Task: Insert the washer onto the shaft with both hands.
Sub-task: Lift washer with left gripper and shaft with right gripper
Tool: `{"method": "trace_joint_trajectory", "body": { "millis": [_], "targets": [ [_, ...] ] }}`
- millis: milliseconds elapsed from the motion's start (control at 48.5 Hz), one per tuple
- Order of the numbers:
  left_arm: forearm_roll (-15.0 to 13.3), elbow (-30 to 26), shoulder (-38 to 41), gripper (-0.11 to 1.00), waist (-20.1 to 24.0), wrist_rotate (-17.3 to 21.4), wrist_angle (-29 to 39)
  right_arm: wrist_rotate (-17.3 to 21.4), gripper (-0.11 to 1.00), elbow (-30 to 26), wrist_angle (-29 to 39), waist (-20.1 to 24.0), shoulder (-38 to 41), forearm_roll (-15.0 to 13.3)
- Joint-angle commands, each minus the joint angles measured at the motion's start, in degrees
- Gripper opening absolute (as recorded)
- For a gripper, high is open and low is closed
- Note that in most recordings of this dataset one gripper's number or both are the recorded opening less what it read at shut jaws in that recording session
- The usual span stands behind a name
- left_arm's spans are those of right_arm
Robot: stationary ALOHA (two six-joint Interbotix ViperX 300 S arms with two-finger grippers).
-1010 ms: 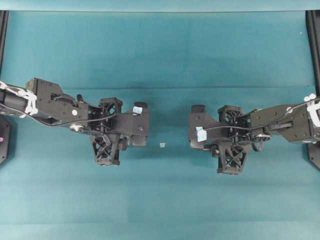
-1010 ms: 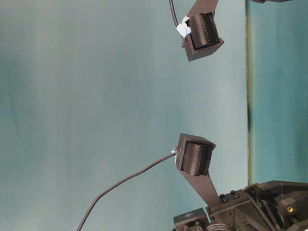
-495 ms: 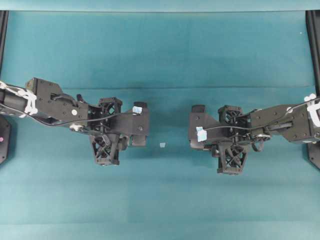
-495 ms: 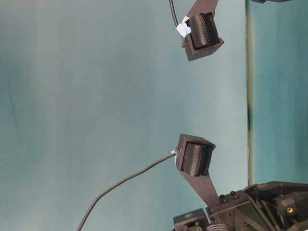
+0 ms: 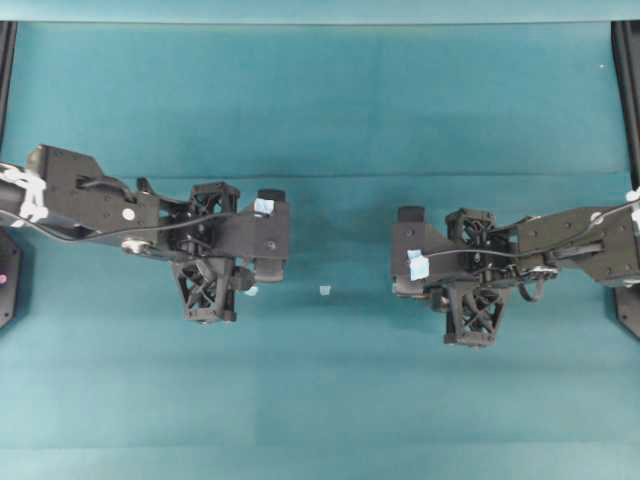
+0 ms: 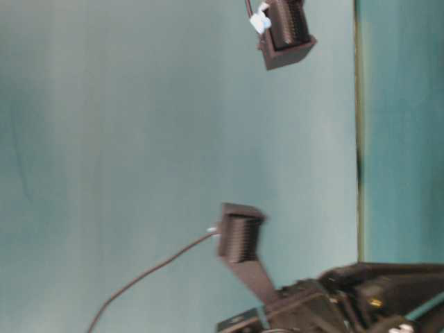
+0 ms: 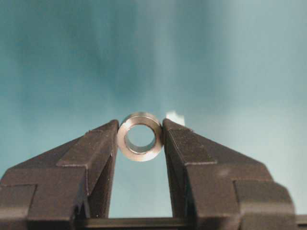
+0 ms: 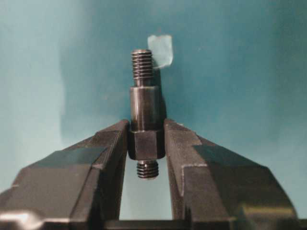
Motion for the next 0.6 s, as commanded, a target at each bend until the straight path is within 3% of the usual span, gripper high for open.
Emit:
{"method": "trace_joint_trajectory", "body": {
  "millis": [0,206,577],
  "targets": [
    [0.1,-0.4,-1.7,0.33,-0.1,-0.2,-0.7,1.3,0.01,-0.1,-1.8,-0.1,-2.0,0.4],
    [0.2,1.6,-3.0,0.33,-0.4,-0.6,-7.3,4.5,0.01,1.7,-7.2,-0.1,-4.8,0.3],
    [0.2,7.7,-6.5,0.33,-0.4,-9.6,-24.3,9.1,0.01,7.5,-19.8,0.8,-8.5,0.3]
  ]
}}
